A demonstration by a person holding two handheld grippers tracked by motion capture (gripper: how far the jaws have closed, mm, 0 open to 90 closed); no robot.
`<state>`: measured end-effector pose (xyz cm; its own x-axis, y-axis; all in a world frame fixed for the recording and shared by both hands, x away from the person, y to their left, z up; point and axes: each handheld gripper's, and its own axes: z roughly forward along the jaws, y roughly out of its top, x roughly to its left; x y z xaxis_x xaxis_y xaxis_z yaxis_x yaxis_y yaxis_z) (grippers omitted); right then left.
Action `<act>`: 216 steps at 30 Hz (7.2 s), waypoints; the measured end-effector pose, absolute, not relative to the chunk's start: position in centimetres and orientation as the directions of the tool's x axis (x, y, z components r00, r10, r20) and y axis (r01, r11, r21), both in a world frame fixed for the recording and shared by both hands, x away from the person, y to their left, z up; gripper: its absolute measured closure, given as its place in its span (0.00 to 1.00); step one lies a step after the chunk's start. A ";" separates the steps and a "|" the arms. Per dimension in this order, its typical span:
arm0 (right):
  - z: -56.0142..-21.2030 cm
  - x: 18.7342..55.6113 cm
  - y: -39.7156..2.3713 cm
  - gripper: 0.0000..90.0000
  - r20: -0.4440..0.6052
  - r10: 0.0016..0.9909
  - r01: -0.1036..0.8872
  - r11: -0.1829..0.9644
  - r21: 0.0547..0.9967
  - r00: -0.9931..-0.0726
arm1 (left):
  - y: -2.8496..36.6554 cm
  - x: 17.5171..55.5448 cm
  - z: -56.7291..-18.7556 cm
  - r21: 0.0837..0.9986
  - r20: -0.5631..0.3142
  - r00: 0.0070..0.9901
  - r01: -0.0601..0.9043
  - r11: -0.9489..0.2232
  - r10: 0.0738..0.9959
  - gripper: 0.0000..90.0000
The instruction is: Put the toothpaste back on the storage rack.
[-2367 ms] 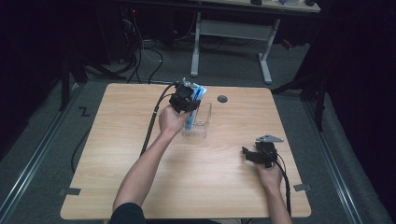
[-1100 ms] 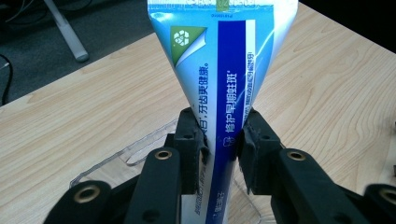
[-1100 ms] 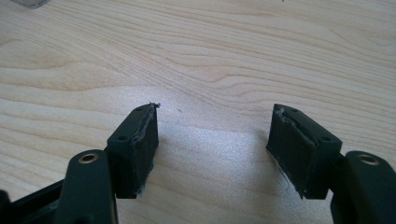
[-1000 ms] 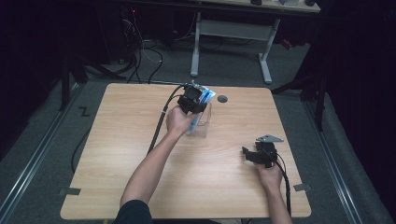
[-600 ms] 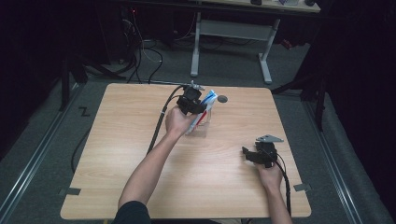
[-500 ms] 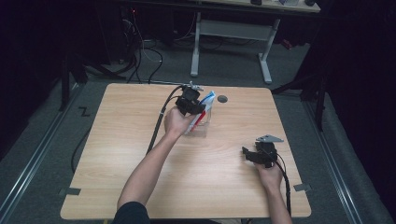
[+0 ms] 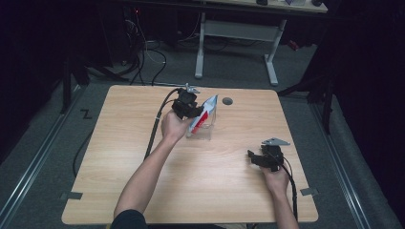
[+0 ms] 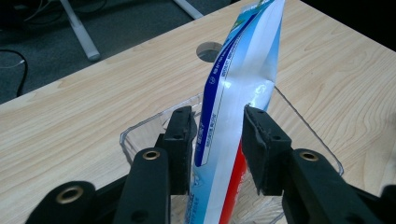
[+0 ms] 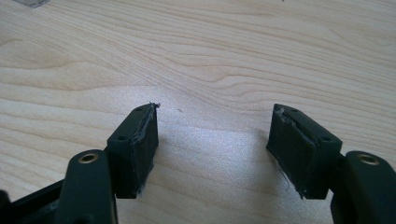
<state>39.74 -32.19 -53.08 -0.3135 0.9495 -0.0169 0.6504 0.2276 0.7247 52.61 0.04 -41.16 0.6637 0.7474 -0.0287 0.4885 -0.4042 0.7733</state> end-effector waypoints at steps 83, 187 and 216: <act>-53.1 39.7 -32.2 0.37 -0.017 0.950 0.651 0.227 0.725 -0.313 | 6.2 48.4 -39.6 0.810 -0.011 0.628 0.462 -0.361 0.778 0.57; -53.1 39.7 -32.1 0.37 -0.018 0.949 0.650 0.229 0.725 -0.314 | 11.4 45.4 -46.3 0.736 -0.127 0.542 0.613 -0.288 0.831 0.55; -53.1 39.7 -32.1 0.37 -0.017 0.949 0.650 0.229 0.725 -0.315 | 11.9 45.1 -47.4 0.726 -0.150 0.534 0.631 -0.274 0.832 0.55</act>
